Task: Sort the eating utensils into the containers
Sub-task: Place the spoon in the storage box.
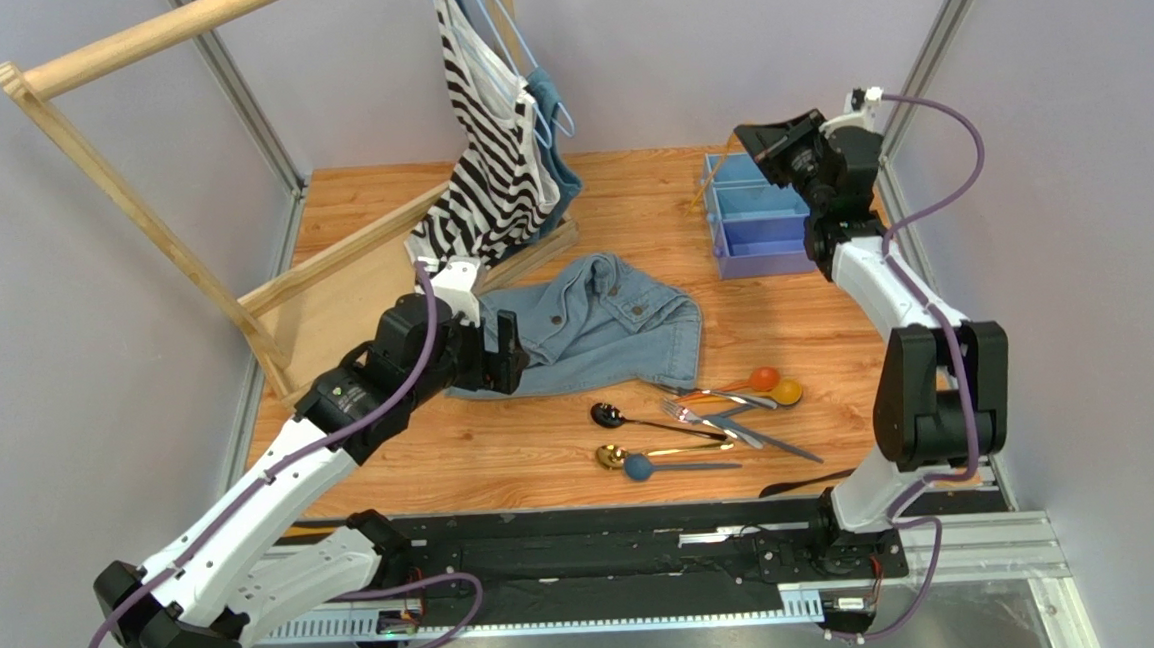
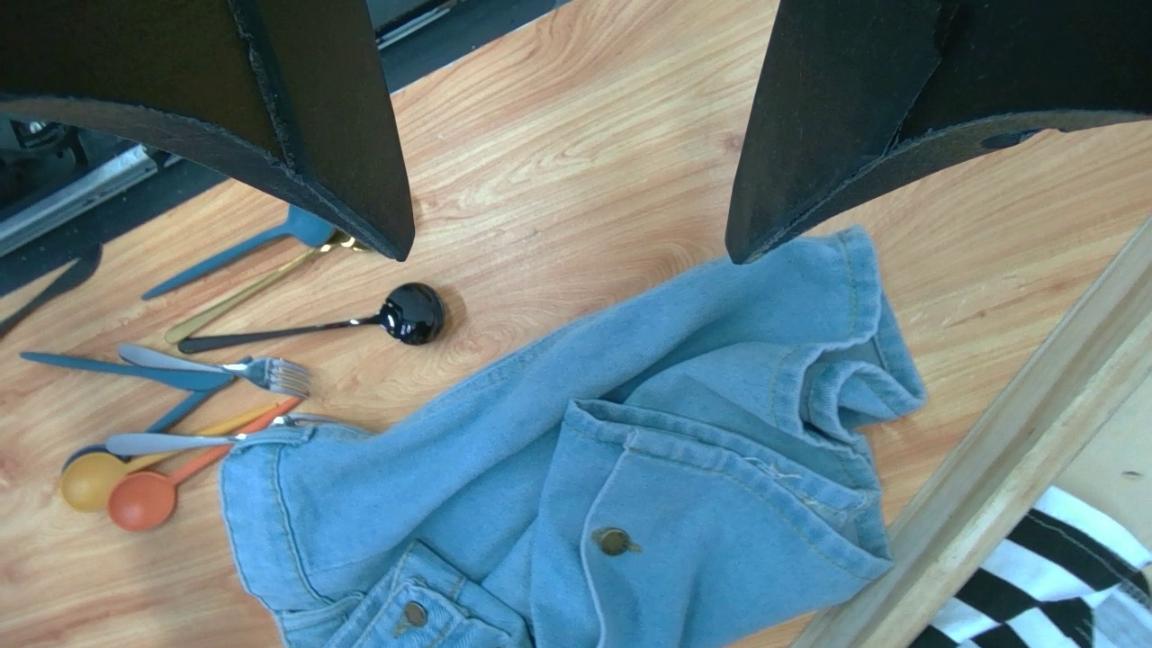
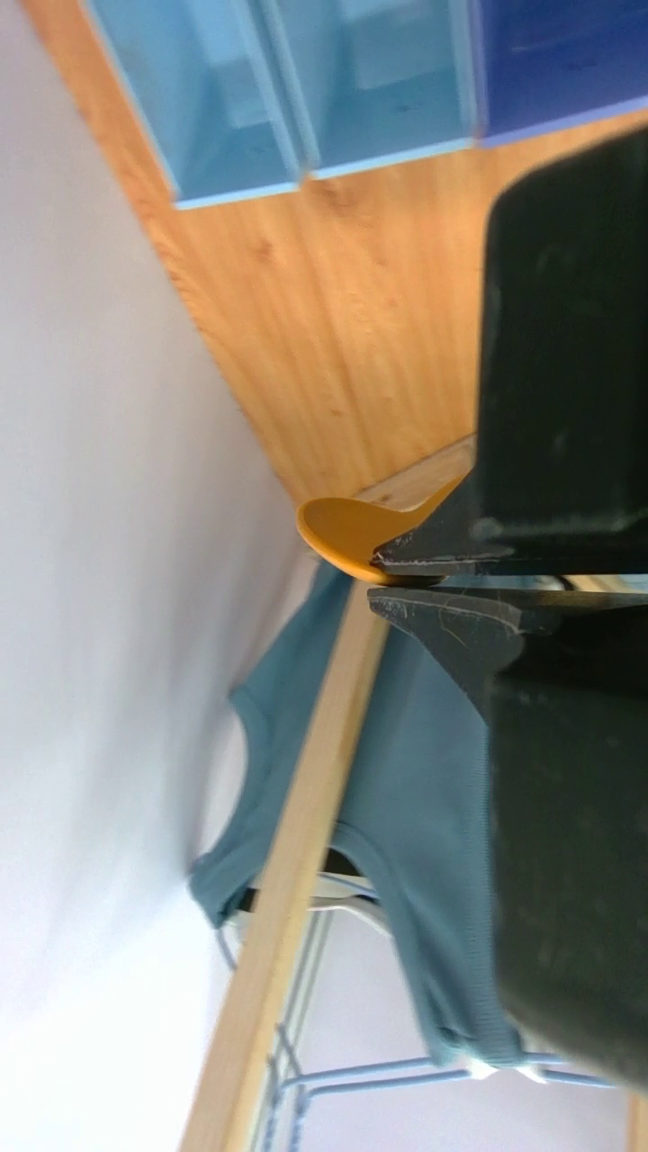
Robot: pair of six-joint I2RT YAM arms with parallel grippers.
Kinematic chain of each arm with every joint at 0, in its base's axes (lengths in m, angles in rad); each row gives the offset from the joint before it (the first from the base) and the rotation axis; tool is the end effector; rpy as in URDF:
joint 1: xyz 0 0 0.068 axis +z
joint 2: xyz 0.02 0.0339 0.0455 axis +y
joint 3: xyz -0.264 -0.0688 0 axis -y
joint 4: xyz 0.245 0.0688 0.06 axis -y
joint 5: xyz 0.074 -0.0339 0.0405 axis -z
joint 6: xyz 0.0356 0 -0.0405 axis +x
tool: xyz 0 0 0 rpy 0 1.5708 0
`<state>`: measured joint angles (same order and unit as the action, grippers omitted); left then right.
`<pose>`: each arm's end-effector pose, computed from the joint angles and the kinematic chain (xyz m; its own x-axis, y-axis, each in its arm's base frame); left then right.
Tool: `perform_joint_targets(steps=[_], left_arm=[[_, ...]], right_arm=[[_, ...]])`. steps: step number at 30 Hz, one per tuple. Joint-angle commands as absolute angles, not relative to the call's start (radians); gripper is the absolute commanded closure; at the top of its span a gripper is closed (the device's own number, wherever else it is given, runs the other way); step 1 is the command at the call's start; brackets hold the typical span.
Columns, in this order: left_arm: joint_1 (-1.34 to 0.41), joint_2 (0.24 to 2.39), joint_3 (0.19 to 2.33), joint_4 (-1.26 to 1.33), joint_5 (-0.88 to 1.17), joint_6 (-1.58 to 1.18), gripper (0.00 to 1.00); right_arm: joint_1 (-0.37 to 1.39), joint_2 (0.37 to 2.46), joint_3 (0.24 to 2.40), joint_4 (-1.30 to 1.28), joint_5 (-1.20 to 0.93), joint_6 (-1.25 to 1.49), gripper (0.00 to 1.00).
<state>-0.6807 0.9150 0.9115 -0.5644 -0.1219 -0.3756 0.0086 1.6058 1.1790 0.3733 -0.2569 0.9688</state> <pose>0.1554 -0.1202 0.3231 -0.5888 0.0083 -0.8083 0.3537 0.9018 -0.2484 0.3853 0.0124 0.3247 -0.2462 0.7951 -0.5543 -0.1043 0.5468 0.8307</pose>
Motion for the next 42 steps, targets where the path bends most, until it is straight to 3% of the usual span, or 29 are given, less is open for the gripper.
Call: perform_joint_targets(steps=[1, 23, 42], left_arm=[[-0.684, 0.9, 0.907, -0.529, -0.08, -0.359, 0.06], [-0.683, 0.985, 0.922, -0.514, -0.014, -0.341, 0.07], [-0.683, 1.022, 0.933, -0.508, 0.018, -0.33, 0.07]], right_arm=[[-0.031, 1.692, 1.362, 0.396, -0.195, 0.931, 1.0], [-0.13, 2.149, 1.887, 0.242, -0.222, 0.862, 1.0], [-0.104, 2.299, 1.884, 0.327, -0.207, 0.922, 1.0]])
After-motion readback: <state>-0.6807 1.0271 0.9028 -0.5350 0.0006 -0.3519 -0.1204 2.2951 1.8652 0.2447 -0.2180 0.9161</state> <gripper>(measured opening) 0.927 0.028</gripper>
